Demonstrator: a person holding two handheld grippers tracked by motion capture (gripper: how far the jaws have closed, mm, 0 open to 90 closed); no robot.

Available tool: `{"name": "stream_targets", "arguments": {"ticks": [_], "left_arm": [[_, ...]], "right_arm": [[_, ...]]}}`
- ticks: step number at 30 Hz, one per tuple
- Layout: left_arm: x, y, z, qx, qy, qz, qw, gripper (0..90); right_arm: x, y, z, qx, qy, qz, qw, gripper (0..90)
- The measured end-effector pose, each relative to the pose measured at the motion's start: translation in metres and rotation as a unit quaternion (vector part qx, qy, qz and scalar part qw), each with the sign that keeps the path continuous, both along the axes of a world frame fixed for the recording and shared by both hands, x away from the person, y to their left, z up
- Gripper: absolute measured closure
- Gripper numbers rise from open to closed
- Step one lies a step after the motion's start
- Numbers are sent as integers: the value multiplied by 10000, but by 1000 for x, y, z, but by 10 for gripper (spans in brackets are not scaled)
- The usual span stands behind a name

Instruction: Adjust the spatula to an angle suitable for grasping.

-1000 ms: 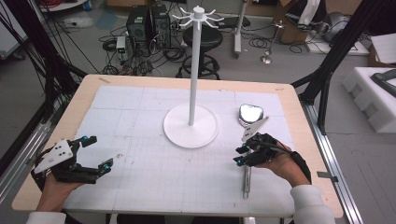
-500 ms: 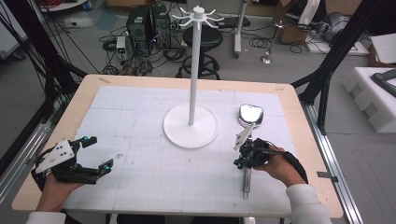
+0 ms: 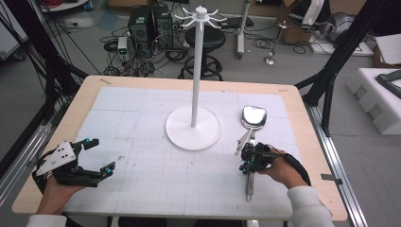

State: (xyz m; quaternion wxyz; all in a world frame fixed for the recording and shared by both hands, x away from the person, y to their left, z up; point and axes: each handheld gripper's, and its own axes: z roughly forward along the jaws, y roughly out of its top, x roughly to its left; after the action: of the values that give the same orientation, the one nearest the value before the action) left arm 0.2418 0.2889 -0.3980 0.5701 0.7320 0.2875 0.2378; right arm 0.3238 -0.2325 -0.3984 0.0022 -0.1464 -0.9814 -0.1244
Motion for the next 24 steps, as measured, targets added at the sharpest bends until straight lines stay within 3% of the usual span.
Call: {"name": "stream_targets", "arguments": {"ticks": [14,24], "left_arm": [[0,0,0,26,11,3,10000,17],[0,-1,-1,36,33,-4,10000,17]], "right_arm": [[-2,-14,-3,-443,-3,-147,9989,900],[-4,-40,-3,-417,-36,-450,9981,900]]}}
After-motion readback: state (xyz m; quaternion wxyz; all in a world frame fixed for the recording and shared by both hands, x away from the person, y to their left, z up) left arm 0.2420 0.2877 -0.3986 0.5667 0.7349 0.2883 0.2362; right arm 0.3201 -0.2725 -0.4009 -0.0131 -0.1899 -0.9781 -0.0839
